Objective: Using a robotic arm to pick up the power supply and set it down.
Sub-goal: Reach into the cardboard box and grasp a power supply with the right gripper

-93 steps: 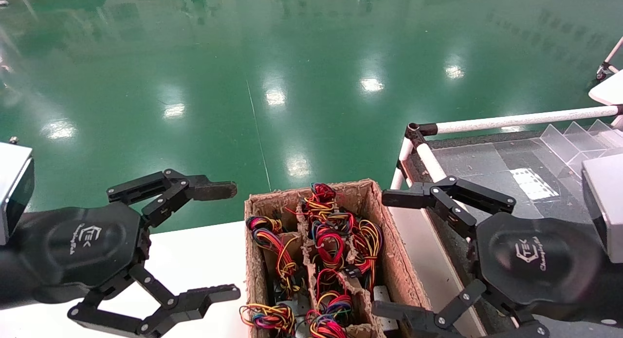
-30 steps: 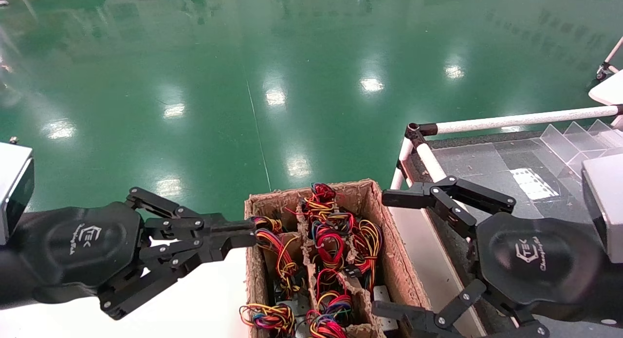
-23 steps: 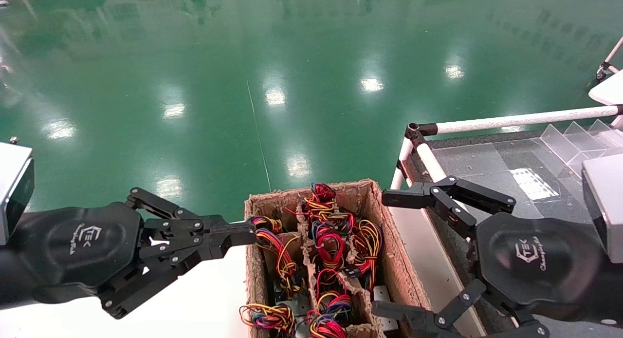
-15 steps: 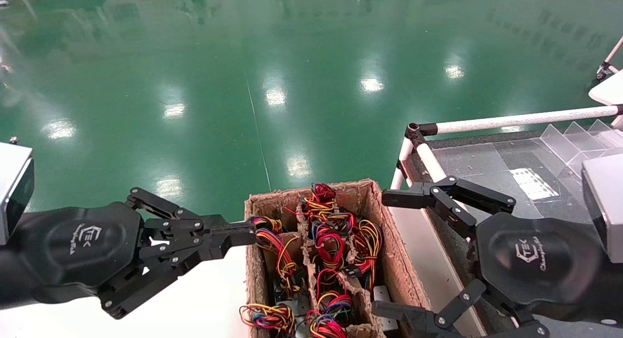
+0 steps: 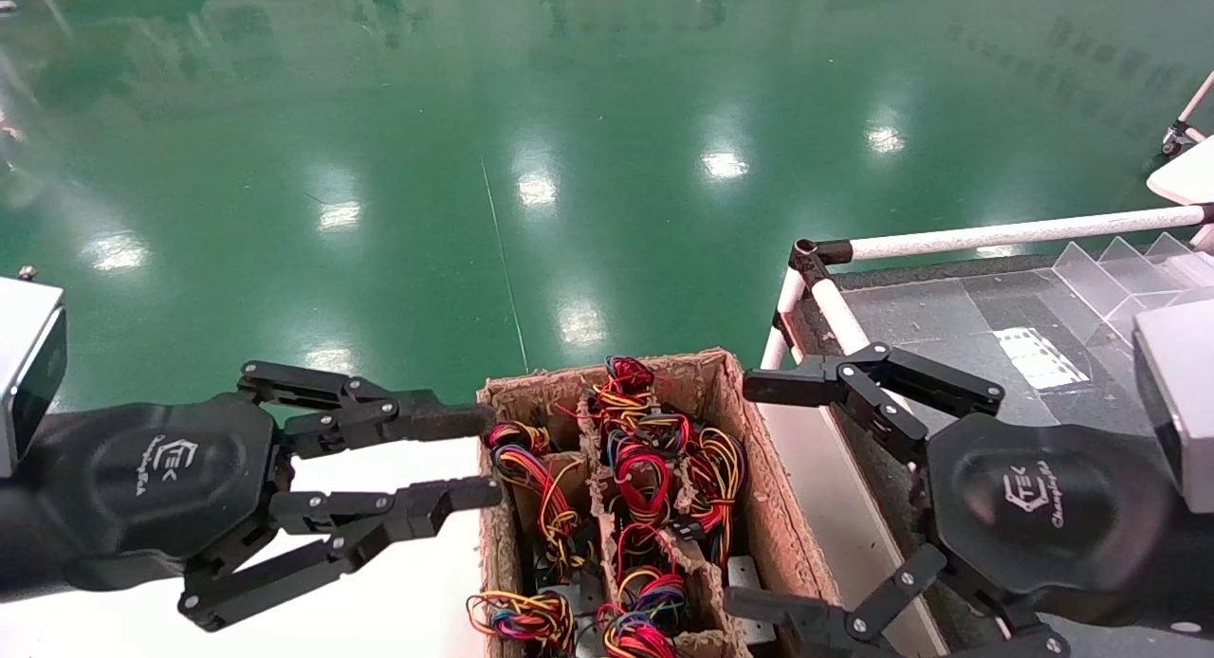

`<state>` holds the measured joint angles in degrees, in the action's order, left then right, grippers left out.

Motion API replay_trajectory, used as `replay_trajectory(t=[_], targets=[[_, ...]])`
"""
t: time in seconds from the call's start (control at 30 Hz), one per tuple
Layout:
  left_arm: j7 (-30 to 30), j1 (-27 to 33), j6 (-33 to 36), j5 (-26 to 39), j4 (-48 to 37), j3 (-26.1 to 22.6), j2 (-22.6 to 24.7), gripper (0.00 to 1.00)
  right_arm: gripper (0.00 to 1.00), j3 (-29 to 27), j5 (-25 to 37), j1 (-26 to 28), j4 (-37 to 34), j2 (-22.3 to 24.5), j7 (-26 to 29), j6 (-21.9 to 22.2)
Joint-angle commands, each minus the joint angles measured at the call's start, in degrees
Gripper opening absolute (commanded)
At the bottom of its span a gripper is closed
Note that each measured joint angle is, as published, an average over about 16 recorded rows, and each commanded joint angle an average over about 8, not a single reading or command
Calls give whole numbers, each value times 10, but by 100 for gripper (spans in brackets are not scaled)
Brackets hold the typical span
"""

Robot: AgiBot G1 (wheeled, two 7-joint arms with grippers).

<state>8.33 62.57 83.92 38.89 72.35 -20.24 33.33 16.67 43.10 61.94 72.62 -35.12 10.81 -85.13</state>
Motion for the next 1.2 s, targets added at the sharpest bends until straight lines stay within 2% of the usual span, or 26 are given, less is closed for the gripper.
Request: replay_trajectory(t=[0.03, 0.17, 0.33, 0.47, 0.67, 0.93, 1.2], targets=[[0, 0, 0, 0, 0, 0, 0, 100, 100, 1, 2, 0, -1, 0, 0, 2], [0, 0, 0, 0, 0, 0, 0, 100, 100, 12, 28, 9, -14, -4, 3, 9], [0, 0, 0, 0, 0, 0, 0, 100, 100, 40, 99, 42, -39, -13, 18, 29], [0, 0, 0, 0, 0, 0, 0, 100, 100, 73, 170, 92, -70, -31, 36, 32], [0, 0, 0, 0, 0, 0, 0, 100, 100, 128, 275, 182, -141, -77, 40, 7], [0, 0, 0, 0, 0, 0, 0, 100, 100, 186, 375, 263, -240, -144, -7, -24], [0, 0, 0, 0, 0, 0, 0, 100, 100, 204, 411, 279, -304, -186, -77, 2]])
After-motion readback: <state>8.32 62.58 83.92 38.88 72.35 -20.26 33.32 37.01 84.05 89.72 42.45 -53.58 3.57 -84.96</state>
